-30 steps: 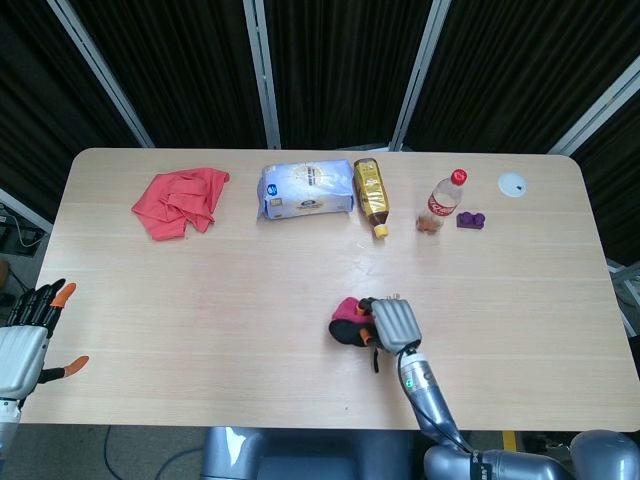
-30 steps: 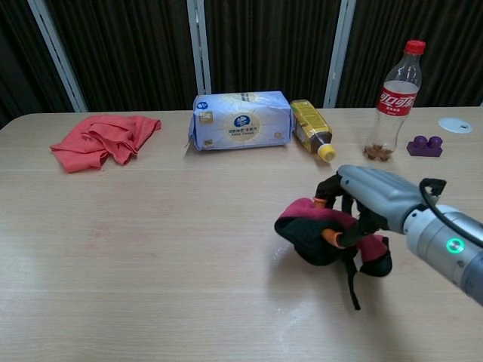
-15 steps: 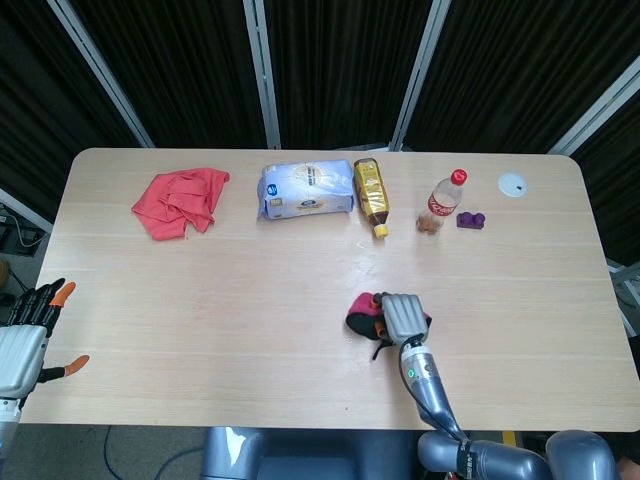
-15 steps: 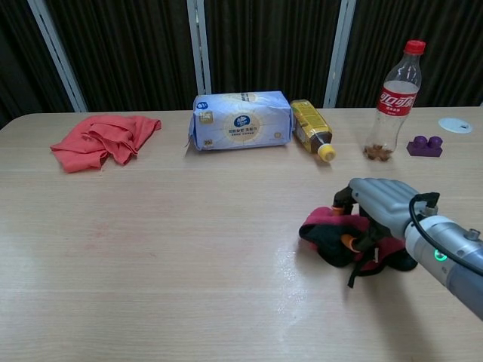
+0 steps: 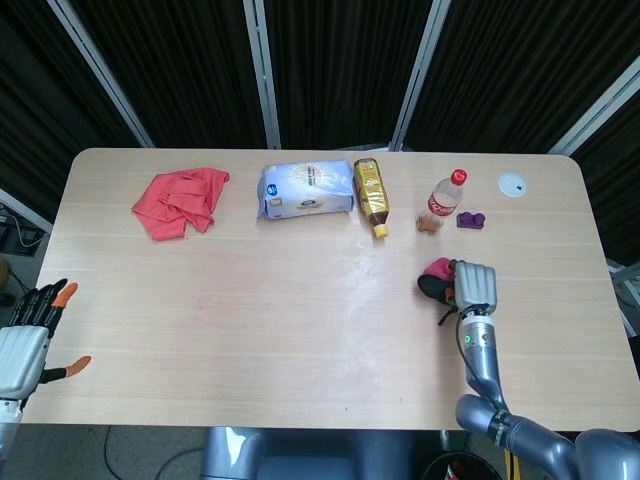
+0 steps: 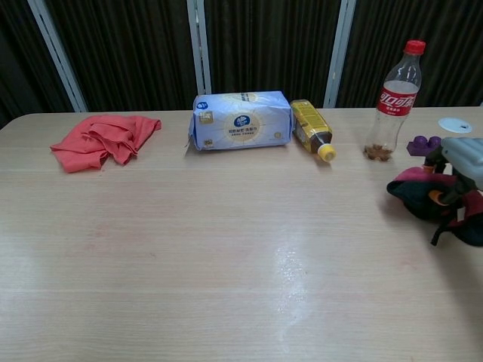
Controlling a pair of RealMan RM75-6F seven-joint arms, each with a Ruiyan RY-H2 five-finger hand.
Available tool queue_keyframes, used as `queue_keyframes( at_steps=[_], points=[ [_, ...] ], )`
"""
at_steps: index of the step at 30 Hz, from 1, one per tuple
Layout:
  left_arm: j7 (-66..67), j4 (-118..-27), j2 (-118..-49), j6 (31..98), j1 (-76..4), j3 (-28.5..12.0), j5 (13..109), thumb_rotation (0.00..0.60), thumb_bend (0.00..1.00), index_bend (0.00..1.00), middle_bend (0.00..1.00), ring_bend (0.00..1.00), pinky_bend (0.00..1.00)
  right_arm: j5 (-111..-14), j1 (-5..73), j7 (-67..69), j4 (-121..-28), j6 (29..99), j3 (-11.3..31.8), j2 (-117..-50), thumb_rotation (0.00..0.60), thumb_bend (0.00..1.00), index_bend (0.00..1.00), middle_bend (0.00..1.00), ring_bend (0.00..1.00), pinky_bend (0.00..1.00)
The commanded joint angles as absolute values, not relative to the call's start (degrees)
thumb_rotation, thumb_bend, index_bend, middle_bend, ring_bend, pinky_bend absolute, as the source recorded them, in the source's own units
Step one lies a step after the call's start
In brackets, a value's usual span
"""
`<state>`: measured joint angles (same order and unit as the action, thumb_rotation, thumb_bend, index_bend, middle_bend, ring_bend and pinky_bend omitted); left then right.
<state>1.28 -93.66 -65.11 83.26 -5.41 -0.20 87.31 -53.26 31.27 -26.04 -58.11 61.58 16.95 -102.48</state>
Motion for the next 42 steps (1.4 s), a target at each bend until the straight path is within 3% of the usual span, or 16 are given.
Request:
queue_keyframes(
  at_steps=[1,20,30,42],
  points=[
    [1.4,-93.7,-65.2,83.3,-5.4,-0.2,87.4,0.6,0.0,0.0,0.0,0.0,0.0,-53.0,30.7,-26.1,-59.7,61.2,17.0,-101.5,0.6,0.43,0.75,0.66,0.56,0.76],
    [1.7,-93.4,-65.4,83.9,-5.2,0.2,88.4,0.6,0.0,0.0,0.0,0.0,0.0,-56.7,33.6,-25.7,-81.2,61.1,13.9,-108.0,0.6,0.43,0.75,0.66,0.56,0.76],
    [1.0,-93.4,-65.2,83.9,-5.2,0.3,88.4,0.6,0.0,0.0,0.0,0.0,0.0,-54.5,34.4,-28.2,-73.9,61.3,13.4,-110.1,0.6,0.43,0.75,0.66,0.56,0.76],
    [1.3,-93.4,-65.2,83.9,-5.2,0.4,88.7,0.6,0.0,0.0,0.0,0.0,0.0,-50.6,31.3,-29.0,-65.3,62.0,15.3,-101.9,0.6,0.43,0.75,0.66,0.56,0.76]
  ],
)
